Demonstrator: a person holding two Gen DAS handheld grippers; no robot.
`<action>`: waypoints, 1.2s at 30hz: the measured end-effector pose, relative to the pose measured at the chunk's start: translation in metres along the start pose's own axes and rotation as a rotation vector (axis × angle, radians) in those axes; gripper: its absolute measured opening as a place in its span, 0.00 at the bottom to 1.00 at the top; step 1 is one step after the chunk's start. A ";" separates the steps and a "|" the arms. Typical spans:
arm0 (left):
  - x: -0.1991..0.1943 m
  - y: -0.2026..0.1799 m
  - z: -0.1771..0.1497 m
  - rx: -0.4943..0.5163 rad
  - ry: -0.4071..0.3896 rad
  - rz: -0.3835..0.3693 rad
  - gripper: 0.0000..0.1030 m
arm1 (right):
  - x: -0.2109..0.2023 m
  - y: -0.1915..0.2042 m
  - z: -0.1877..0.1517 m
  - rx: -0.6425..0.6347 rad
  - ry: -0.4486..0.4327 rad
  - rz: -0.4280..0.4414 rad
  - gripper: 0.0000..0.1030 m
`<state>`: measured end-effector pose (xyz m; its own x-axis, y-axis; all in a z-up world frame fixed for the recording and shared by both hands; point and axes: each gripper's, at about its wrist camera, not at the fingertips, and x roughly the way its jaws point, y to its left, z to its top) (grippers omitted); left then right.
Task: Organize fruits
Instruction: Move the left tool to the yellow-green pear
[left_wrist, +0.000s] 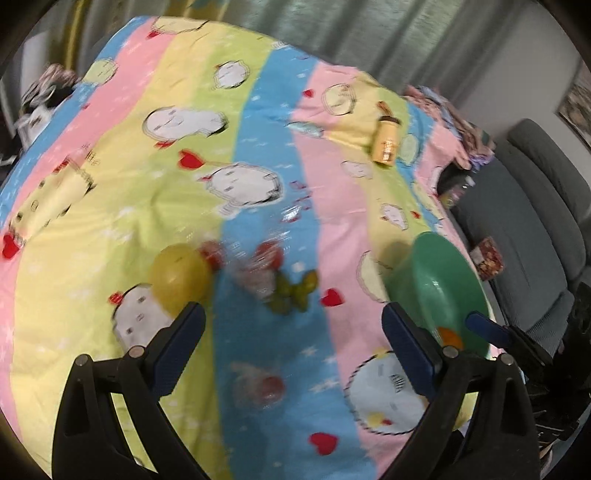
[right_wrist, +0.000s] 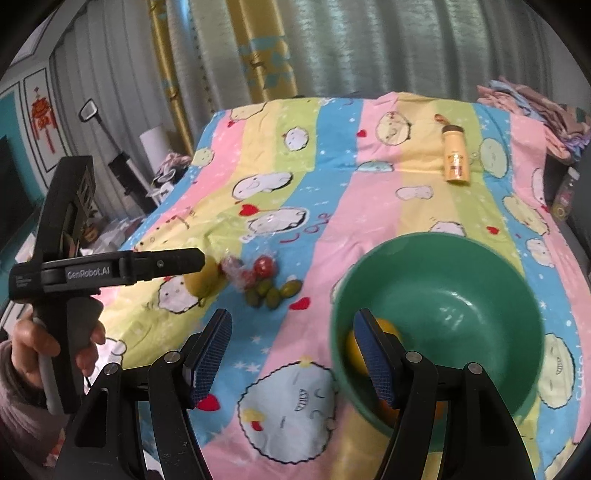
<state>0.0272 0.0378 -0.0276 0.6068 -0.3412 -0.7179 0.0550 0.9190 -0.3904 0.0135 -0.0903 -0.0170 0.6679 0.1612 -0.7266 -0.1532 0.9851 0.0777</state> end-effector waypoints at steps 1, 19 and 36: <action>0.001 0.004 -0.002 -0.005 0.007 0.006 0.94 | 0.002 0.002 -0.001 -0.004 0.007 0.006 0.67; 0.016 0.024 -0.036 0.038 0.137 -0.047 0.94 | 0.057 0.049 -0.018 -0.093 0.178 0.102 0.67; 0.009 0.048 -0.038 -0.025 0.101 -0.103 0.92 | 0.082 0.069 -0.025 -0.125 0.248 0.143 0.67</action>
<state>0.0054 0.0716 -0.0743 0.5164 -0.4525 -0.7270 0.0923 0.8734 -0.4781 0.0398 -0.0104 -0.0885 0.4371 0.2628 -0.8602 -0.3313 0.9362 0.1176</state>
